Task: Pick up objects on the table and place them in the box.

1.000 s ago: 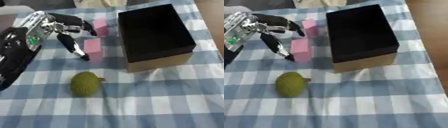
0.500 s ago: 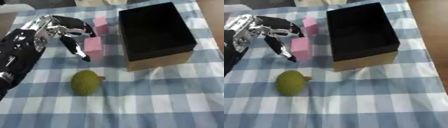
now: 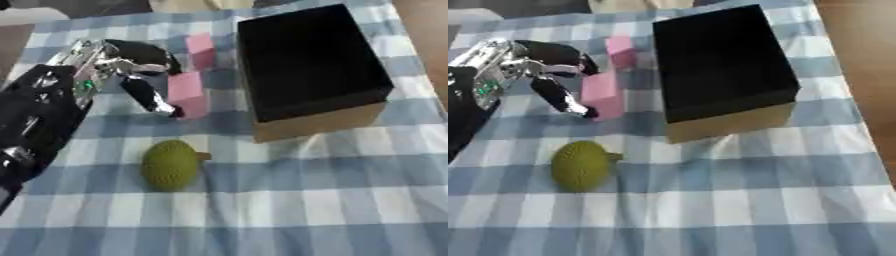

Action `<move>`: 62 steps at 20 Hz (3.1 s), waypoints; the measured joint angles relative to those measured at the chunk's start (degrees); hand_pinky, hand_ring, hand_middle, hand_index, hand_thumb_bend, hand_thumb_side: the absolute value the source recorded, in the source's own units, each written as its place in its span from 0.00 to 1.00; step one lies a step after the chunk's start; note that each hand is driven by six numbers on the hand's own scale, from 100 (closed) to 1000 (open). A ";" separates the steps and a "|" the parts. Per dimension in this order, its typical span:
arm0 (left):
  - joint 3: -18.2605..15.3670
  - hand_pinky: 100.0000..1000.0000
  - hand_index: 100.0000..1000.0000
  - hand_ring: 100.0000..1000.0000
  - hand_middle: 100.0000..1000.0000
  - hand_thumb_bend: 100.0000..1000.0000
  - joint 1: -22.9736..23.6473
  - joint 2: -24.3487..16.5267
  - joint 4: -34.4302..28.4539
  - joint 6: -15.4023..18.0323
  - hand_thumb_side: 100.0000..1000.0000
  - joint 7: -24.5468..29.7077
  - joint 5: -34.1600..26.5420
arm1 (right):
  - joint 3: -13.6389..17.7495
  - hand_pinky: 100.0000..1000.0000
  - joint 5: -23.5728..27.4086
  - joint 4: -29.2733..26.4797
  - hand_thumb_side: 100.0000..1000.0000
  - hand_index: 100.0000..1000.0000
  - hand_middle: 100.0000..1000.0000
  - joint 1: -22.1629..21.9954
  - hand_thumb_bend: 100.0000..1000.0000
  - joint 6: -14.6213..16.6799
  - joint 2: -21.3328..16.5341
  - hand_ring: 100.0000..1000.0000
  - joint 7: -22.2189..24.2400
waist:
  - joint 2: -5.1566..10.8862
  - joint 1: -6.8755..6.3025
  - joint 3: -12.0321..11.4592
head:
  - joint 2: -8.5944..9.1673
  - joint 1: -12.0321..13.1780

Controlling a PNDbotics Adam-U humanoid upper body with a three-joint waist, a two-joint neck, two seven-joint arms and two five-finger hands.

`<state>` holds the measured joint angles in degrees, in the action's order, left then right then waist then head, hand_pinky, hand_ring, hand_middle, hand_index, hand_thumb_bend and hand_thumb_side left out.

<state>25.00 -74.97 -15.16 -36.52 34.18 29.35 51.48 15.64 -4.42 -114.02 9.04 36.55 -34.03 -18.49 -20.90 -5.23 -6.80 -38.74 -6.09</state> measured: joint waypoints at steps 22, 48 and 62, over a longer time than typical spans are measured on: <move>-0.61 0.81 0.57 0.70 0.51 0.00 0.17 -3.35 -17.77 -1.90 0.25 1.71 -13.98 | 0.08 0.90 0.02 0.00 0.39 0.89 0.41 -0.46 0.00 -0.09 -0.02 0.92 -0.62 | 0.05 -0.23 -0.11 | -0.06 0.04; -10.39 0.84 0.68 0.73 0.58 0.00 -3.28 15.15 -12.21 -4.12 0.35 3.56 -7.48 | 1.27 0.89 2.49 0.00 0.40 0.89 0.44 3.60 0.00 -0.65 -0.53 0.92 -4.10 | 0.00 -0.21 2.37 | -0.52 2.09; -12.22 0.92 0.94 0.86 0.78 0.12 -2.09 17.77 -8.39 -0.88 0.61 -5.61 5.11 | 1.27 0.90 2.80 0.00 0.41 0.89 0.43 3.73 0.00 -1.10 -0.49 0.92 -3.86 | -0.01 -0.22 2.52 | -0.50 2.53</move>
<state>12.78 -77.07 2.61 -44.91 33.30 23.75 56.59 16.91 -1.62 -114.02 12.77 35.45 -34.52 -22.35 -20.91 -5.46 -4.28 -39.25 -3.56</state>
